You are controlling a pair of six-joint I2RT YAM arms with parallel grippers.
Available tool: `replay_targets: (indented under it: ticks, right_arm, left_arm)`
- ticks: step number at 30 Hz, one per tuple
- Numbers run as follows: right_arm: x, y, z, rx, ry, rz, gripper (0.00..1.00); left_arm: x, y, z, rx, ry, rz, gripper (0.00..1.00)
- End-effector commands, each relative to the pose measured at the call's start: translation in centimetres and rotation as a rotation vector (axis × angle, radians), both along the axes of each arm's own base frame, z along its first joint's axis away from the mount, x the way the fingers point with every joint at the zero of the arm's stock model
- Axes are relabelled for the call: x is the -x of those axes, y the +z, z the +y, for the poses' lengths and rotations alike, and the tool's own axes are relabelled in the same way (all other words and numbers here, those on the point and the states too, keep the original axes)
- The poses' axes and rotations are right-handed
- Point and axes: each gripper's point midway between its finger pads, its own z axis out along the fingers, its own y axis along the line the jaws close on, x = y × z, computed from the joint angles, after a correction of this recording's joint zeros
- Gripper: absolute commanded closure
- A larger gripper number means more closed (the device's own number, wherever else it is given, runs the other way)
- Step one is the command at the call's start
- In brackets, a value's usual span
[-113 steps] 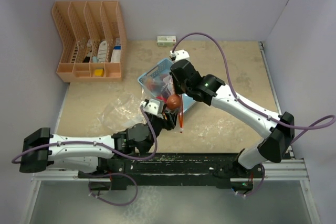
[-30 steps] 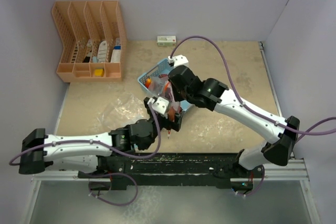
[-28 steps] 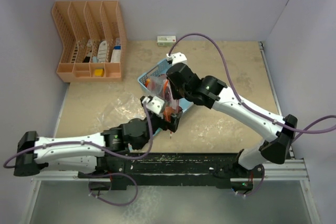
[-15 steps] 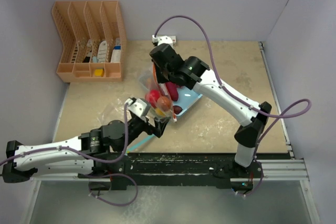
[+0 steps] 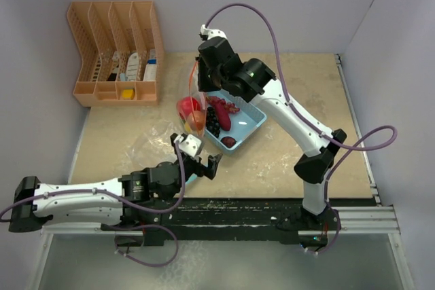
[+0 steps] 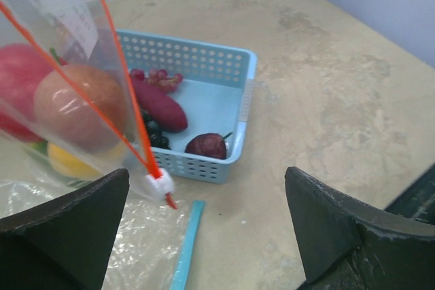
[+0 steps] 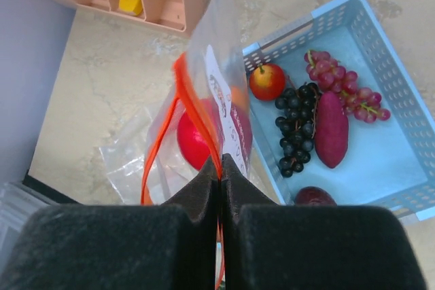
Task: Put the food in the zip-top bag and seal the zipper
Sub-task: Place the fake fruit in the zipper food storage bag.
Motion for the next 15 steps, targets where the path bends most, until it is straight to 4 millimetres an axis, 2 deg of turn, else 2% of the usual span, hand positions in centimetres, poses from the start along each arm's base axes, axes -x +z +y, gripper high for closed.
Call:
replay_targets:
  ticks: [1, 4, 5, 7, 15]
  right_arm:
    - [1.1, 4.2, 0.5, -0.145, 0.031, -0.049, 1.00]
    - [1.3, 5.3, 0.3, -0.167, 0.032, -0.066, 1.00]
    - [1.4, 5.6, 0.2, -0.173, 0.031, -0.073, 1.00]
    - [1.5, 6.2, -0.2, -0.180, 0.026, -0.083, 1.00]
    - [2.0, 6.6, -0.8, -0.193, 0.027, -0.092, 1.00]
  left_arm:
    - [-2.3, 0.9, 1.3, 0.049, 0.185, -0.119, 0.01]
    - [-3.5, 0.8, 2.4, 0.048, 0.299, -0.194, 0.01]
    - [-3.7, 1.5, 2.6, 0.092, 0.324, -0.222, 0.01]
    - [-3.8, 1.6, 2.9, 0.121, 0.348, -0.258, 0.01]
    - [-4.2, 0.9, 3.6, 0.154, 0.401, -0.332, 0.01]
